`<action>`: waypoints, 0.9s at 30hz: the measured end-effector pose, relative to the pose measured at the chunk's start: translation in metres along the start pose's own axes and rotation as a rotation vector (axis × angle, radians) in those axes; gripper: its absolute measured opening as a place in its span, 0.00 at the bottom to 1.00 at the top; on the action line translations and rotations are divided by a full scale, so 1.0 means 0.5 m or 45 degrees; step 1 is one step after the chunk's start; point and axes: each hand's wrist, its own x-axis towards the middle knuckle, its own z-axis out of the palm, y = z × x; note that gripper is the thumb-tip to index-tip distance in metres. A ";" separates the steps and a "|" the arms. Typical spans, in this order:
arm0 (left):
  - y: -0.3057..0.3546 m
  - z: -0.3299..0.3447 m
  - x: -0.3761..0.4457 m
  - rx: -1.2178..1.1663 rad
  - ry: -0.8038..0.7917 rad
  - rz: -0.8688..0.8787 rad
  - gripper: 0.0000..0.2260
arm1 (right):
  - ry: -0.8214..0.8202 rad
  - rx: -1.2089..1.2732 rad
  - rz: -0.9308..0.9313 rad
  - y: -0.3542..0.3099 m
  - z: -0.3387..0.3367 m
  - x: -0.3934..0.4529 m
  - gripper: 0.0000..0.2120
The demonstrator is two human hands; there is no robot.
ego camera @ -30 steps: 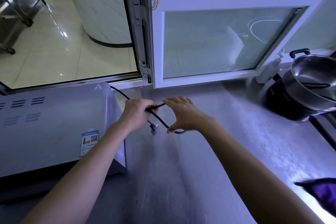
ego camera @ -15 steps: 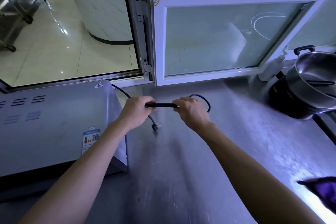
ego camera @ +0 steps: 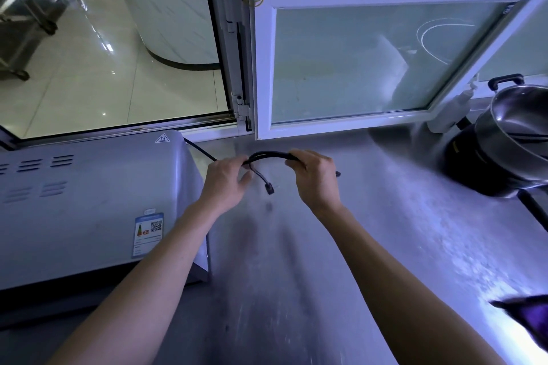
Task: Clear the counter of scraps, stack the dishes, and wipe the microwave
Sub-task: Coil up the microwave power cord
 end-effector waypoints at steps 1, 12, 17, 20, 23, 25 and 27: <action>-0.003 0.002 0.001 -0.012 0.002 -0.016 0.07 | 0.014 0.044 0.022 -0.003 0.004 0.003 0.10; 0.004 -0.012 0.027 -0.498 0.084 -0.116 0.09 | 0.085 0.456 0.333 0.001 0.027 0.026 0.05; 0.004 -0.031 0.039 -0.514 0.013 -0.141 0.08 | -0.109 0.188 0.236 0.020 0.047 0.017 0.08; 0.007 -0.031 0.037 -0.529 0.007 -0.150 0.08 | -0.255 0.097 0.237 0.028 0.063 0.013 0.16; 0.007 -0.032 0.033 -0.556 0.036 -0.134 0.08 | -0.382 -0.006 0.178 0.037 0.066 0.007 0.21; 0.006 -0.035 0.030 -0.563 0.038 -0.126 0.07 | -0.433 -0.050 0.165 0.044 0.064 0.004 0.22; 0.006 -0.037 0.026 -0.573 0.028 -0.107 0.06 | -0.478 -0.089 0.147 0.048 0.060 0.001 0.21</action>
